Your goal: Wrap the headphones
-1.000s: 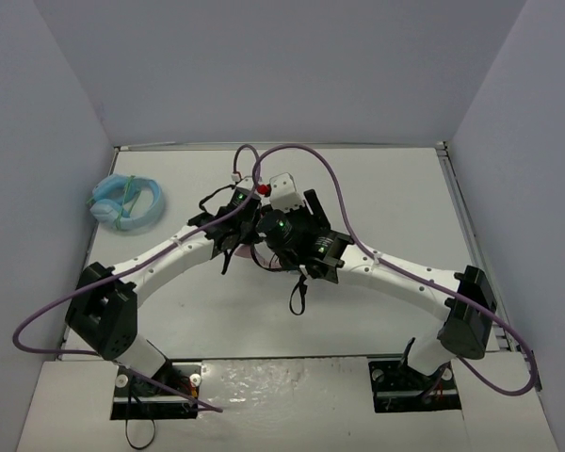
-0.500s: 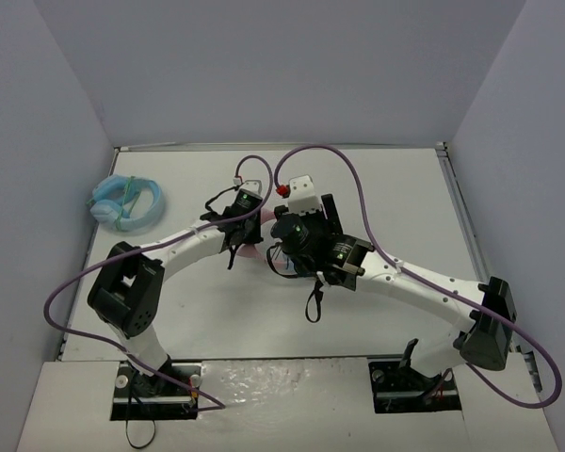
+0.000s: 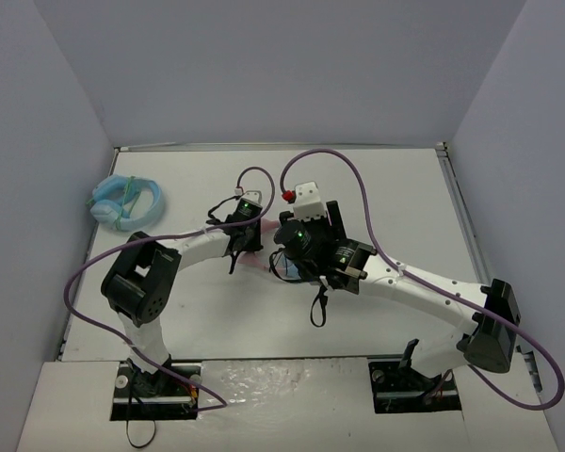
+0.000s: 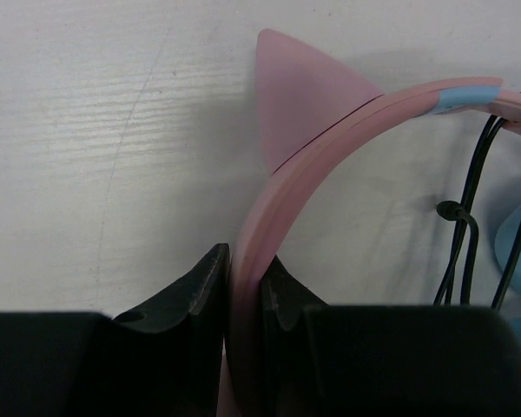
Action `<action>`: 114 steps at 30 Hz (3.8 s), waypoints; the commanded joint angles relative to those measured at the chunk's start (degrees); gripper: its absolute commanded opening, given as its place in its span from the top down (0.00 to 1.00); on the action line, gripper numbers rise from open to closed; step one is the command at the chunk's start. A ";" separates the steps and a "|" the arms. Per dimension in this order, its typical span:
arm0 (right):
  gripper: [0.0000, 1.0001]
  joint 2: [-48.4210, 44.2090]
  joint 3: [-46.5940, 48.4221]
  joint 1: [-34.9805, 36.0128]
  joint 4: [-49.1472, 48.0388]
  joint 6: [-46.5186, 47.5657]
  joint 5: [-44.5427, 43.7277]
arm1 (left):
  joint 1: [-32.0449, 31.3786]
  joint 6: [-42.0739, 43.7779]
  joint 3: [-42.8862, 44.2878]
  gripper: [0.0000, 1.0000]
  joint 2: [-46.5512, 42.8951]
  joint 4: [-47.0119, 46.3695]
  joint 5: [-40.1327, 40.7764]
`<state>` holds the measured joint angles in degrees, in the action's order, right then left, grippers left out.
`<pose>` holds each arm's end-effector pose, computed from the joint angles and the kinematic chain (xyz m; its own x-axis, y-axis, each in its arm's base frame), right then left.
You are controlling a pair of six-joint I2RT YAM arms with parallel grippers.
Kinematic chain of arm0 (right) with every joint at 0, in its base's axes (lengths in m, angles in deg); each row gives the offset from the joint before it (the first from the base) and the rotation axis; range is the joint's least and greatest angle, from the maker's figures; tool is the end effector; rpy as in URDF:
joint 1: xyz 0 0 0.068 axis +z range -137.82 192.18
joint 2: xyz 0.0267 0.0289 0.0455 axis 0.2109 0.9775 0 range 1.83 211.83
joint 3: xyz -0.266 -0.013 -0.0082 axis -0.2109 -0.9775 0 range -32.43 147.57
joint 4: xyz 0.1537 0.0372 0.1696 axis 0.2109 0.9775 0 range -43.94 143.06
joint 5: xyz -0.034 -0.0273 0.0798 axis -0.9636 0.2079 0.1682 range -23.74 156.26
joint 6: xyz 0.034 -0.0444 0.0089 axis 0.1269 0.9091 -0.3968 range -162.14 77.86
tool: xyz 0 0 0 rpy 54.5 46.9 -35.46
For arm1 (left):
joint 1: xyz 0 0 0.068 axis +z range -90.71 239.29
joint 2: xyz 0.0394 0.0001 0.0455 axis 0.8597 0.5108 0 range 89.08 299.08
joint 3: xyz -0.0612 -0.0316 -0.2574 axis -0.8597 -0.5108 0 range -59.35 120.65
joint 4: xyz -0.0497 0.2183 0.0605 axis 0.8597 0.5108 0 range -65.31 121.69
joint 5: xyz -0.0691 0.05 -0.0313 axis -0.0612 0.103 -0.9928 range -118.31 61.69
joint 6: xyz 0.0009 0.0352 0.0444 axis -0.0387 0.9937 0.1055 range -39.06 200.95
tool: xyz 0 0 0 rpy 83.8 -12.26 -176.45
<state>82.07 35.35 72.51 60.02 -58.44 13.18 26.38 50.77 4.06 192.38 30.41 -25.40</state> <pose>0.1686 0.2321 0.3363 -0.2584 -0.1131 -0.9594 -0.0990 0.9910 -0.0902 0.3039 -0.1942 0.1922 -0.7764 -0.0956 -0.6230 0.1416 0.9367 -0.3202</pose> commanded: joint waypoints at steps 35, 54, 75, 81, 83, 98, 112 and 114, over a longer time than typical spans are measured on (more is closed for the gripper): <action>0.34 -2.11 -1.14 -0.48 -0.53 -2.60 -1.06 | 0.65 -0.76 1.11 0.85 -0.11 -3.52 2.10; 0.34 -2.18 -0.81 -0.48 -0.51 -2.27 -0.73 | 0.56 0.03 2.21 0.71 0.22 -1.36 3.48; 0.34 -2.28 -0.99 -0.48 -0.60 -2.41 -0.79 | 0.48 0.04 2.78 0.67 0.68 -0.37 3.41; 0.34 -2.37 -0.99 -0.47 -0.52 -2.41 -0.72 | 0.55 -0.13 2.78 0.65 0.84 -0.45 3.34; 0.34 -2.29 -1.22 -0.40 -0.51 -2.58 -0.79 | 0.56 -0.07 2.78 0.60 0.85 -0.52 3.25; 0.26 -4.19 -0.99 -0.83 -0.52 -4.13 0.12 | 0.56 1.08 5.44 0.23 -6.96 6.70 7.26; 0.00 -6.16 0.07 -1.27 -0.57 -5.91 2.02 | 0.56 1.76 8.79 0.03 -19.17 20.11 14.57; 0.00 -6.62 0.05 -1.36 -0.60 -6.42 2.27 | 0.56 1.34 8.83 0.03 -20.57 21.87 16.84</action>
<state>78.09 33.61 71.72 60.67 -62.69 16.21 26.53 52.21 9.67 175.82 46.13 -14.05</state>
